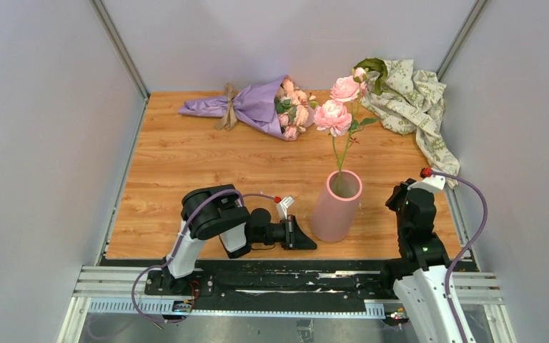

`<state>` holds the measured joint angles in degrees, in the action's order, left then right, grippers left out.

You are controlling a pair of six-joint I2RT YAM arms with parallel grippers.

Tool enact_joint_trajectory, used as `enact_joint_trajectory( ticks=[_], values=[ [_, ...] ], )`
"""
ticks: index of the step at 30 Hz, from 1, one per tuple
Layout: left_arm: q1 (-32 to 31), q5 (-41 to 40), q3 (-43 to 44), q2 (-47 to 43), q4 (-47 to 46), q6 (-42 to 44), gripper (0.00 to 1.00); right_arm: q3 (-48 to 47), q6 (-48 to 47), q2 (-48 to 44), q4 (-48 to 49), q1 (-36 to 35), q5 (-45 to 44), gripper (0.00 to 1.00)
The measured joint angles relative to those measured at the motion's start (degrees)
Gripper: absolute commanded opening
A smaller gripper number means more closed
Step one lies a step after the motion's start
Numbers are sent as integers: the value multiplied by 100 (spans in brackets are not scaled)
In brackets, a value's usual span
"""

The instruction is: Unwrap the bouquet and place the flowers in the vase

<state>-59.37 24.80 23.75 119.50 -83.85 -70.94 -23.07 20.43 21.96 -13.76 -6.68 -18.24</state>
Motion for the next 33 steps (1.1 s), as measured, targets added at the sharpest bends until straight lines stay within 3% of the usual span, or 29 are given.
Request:
enact_joint_trajectory(
  ticks=[14, 33],
  values=[
    [61, 50, 426, 267, -186, -190, 0, 0, 85, 114, -9, 0, 2, 0],
    [531, 719, 1303, 627, 389, -46, 0, 0, 306, 101, -170, 0, 229, 0]
  ],
)
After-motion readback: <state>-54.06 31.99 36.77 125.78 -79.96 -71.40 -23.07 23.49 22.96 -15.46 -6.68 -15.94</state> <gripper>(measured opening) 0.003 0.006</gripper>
